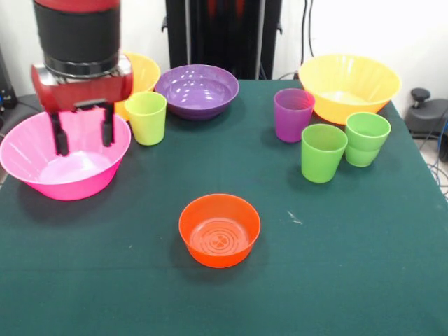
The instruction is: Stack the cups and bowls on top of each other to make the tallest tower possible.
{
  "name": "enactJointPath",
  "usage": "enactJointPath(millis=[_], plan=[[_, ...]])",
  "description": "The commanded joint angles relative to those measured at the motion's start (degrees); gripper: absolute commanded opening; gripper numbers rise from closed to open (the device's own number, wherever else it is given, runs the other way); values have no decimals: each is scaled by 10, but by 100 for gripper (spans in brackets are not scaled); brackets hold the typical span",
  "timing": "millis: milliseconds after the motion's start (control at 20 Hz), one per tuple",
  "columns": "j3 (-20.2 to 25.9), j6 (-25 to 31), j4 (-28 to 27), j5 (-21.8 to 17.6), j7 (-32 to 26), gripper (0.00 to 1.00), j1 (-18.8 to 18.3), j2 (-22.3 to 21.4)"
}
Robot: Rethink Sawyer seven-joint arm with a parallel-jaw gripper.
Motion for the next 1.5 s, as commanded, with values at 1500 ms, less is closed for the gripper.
enactJointPath(millis=[1500], plan=[[2, -143, 124, -28, -22, 100, -23, 85]])
